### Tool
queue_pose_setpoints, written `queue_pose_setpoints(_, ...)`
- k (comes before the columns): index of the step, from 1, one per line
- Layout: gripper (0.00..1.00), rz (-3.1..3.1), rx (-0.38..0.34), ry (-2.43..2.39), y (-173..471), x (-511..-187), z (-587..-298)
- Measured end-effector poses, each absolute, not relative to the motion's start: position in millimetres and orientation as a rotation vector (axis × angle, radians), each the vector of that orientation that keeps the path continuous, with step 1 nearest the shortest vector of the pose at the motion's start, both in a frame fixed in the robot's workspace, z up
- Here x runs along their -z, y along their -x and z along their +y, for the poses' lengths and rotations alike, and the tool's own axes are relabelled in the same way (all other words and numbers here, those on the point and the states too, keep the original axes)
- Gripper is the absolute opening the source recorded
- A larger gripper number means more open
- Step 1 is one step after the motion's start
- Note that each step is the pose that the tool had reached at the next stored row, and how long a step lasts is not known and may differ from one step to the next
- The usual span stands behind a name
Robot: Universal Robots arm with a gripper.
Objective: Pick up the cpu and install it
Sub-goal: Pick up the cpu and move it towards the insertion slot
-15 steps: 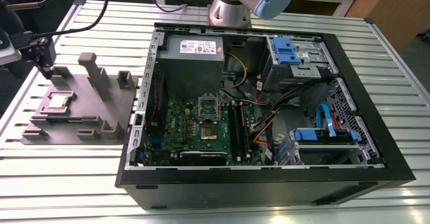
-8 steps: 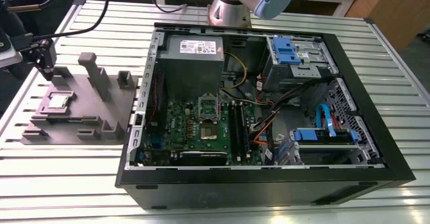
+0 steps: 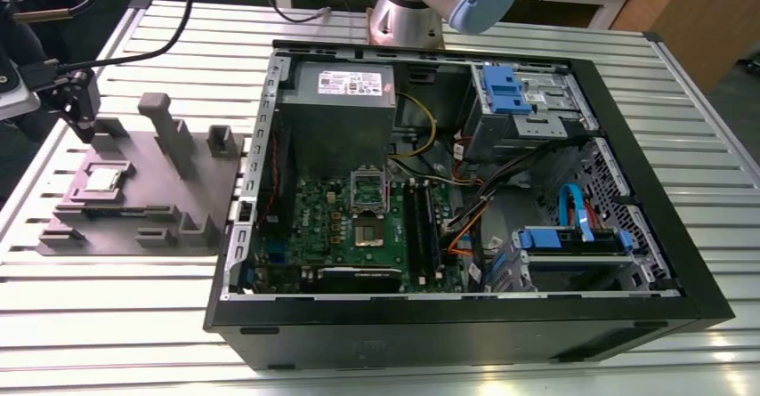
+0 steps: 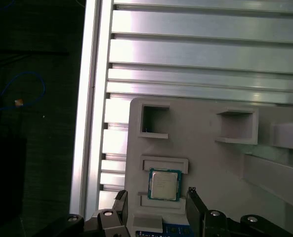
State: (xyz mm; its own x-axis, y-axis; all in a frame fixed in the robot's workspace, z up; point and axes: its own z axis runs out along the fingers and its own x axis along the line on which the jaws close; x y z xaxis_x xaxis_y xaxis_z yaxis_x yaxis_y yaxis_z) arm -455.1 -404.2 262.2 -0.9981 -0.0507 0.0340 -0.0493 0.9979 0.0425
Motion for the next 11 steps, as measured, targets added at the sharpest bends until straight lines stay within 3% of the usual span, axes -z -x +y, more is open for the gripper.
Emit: queue_pose_setpoints(11,0.59,-3.105,0.065,-0.078,455.1,-246.7,-405.0)
